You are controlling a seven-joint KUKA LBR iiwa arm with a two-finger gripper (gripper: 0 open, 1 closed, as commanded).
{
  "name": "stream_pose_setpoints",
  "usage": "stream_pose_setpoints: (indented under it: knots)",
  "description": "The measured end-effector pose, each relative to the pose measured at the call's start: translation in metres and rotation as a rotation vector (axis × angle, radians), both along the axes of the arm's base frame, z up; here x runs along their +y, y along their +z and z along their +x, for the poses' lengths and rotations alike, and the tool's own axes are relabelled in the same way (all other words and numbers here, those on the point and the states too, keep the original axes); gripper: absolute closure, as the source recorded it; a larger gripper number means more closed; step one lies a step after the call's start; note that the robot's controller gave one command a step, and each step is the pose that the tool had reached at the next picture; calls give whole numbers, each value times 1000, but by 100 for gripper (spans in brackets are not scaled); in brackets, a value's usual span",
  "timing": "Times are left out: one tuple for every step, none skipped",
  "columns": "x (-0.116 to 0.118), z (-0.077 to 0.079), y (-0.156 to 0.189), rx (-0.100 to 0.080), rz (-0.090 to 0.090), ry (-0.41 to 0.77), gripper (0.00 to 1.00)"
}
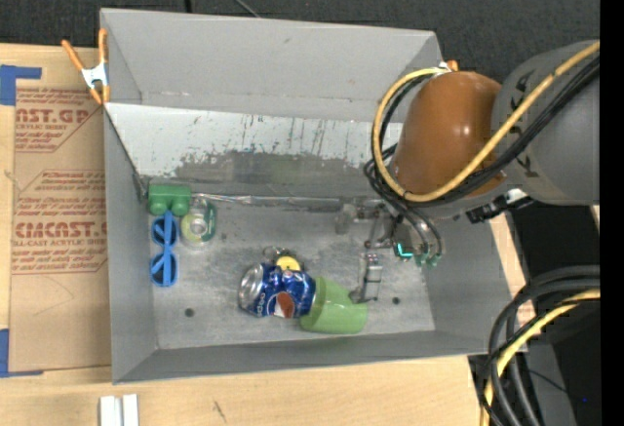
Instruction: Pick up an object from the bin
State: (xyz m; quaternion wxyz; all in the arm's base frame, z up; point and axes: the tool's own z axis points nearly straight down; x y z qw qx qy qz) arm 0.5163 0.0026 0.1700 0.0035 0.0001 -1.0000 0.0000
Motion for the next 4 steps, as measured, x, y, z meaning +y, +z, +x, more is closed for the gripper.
stream_pose_setpoints:
  knots:
    - [27, -27, -85, 17, 0, 77, 0]
    - [40, -34, -99, -9, 0, -43, 0]
    - [40, -34, -100, -7, 0, -42, 100]
    - [41, -21, -6, -16, 1, -5, 100]
